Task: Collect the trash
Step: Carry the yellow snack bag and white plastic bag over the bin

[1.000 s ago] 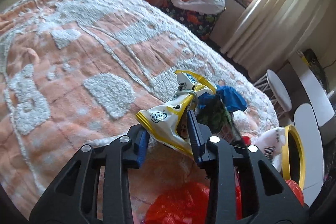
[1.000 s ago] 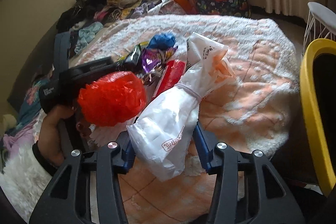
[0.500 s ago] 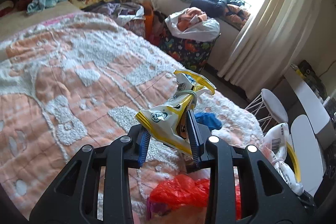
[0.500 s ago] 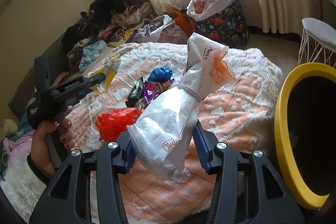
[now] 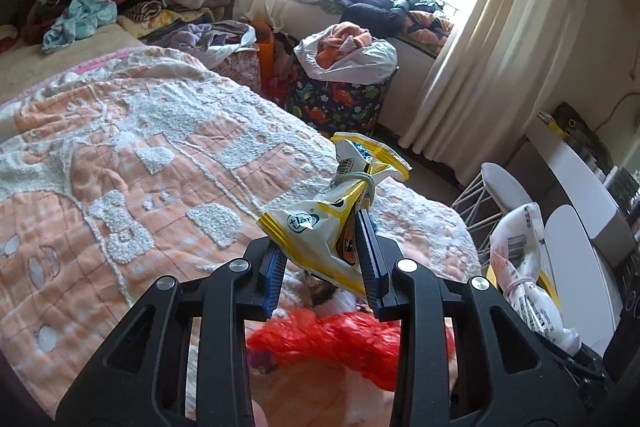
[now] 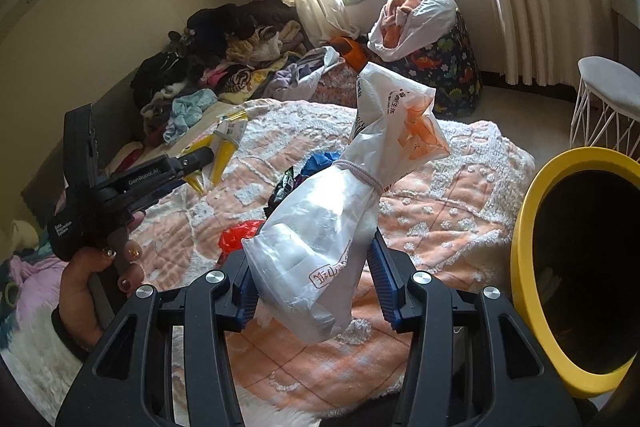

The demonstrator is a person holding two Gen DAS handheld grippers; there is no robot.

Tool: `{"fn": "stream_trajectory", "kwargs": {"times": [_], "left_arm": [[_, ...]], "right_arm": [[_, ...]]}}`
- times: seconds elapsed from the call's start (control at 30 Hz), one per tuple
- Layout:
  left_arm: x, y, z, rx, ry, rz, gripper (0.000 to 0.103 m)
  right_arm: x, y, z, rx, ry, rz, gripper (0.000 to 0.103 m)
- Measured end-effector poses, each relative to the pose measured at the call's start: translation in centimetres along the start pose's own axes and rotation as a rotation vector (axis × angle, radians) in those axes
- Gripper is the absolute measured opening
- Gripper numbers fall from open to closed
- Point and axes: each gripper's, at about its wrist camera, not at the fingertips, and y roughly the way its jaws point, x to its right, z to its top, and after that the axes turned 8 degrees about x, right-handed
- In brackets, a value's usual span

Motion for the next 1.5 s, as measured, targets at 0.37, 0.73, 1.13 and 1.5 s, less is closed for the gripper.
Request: {"fn": "stream_trajectory", "kwargs": {"times": [0.37, 0.73, 1.13, 1.5], "left_arm": [[3.1, -1.0, -0.8, 0.004, 0.045, -0.03, 0.026], [6.0, -1.4, -1.6, -0.005, 0.085, -0.065, 0.026], [9.5, -1.5, -2.4, -0.015, 0.131, -0.107, 0.026], [12.8, -0.9, -3.4, -0.035, 0.181, -0.152, 0.026]], "right_arm": [[0.2, -2.0, 0.5, 0.042, -0.004, 0.001, 0.046], [1.2, -3.9, 0.8, 0.076, 0.015, -0.019, 0.046], [3.3, -6.0, 0.9, 0.121, 0.053, -0.072, 0.046], [6.3, -7.2, 1.0, 0.15, 0.113, -0.127, 0.046]]}}
